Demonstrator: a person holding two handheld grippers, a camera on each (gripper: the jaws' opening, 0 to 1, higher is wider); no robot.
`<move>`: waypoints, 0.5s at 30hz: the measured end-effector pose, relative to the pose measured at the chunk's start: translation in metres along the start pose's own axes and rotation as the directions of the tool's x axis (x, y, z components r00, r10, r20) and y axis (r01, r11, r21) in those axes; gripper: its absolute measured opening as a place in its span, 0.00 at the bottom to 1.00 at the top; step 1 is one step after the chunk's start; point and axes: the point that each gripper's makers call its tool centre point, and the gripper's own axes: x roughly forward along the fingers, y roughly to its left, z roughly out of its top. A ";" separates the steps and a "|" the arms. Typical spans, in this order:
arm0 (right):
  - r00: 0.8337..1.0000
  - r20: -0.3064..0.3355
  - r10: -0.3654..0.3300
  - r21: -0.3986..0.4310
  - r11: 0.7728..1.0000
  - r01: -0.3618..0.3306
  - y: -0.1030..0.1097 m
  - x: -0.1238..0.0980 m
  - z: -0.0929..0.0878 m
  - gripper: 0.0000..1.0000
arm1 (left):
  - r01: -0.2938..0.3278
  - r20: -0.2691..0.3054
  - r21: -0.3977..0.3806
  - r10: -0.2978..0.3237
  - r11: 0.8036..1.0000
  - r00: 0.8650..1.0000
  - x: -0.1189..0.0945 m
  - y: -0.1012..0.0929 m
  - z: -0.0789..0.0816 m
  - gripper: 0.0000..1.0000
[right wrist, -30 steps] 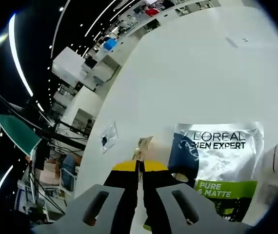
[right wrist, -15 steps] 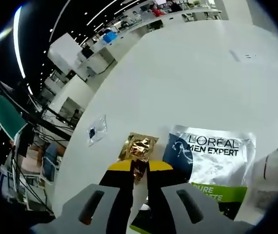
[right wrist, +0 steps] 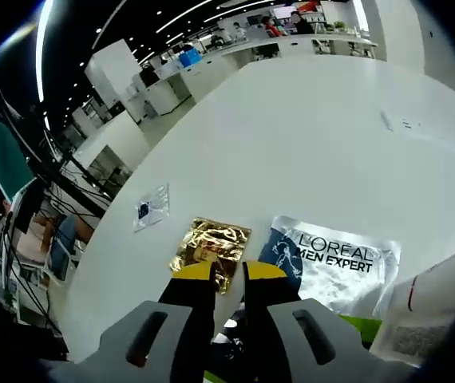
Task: Arrange the skincare products in the storage area until every visible bottle or jar stands upright without overlapping.
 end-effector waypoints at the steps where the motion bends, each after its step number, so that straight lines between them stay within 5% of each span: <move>1: 1.000 0.023 -0.009 -0.023 1.000 0.010 -0.002 0.001 0.006 0.12 | -0.001 0.002 0.001 0.001 1.000 1.000 0.000 0.000 0.000 0.05; 5: 0.997 0.080 0.022 -0.110 0.994 -0.013 0.010 0.002 0.022 0.13 | -0.001 0.004 0.002 0.001 1.000 1.000 -0.001 0.000 0.000 0.05; 10: 0.992 0.077 0.104 -0.206 0.975 -0.086 0.052 0.019 0.032 0.24 | 0.001 0.002 0.004 -0.001 1.000 1.000 0.001 0.000 -0.001 0.05; 15: 0.986 -0.030 0.166 -0.337 0.927 -0.167 0.099 0.043 0.034 0.39 | 0.002 0.000 0.004 -0.002 1.000 1.000 0.001 -0.001 -0.002 0.05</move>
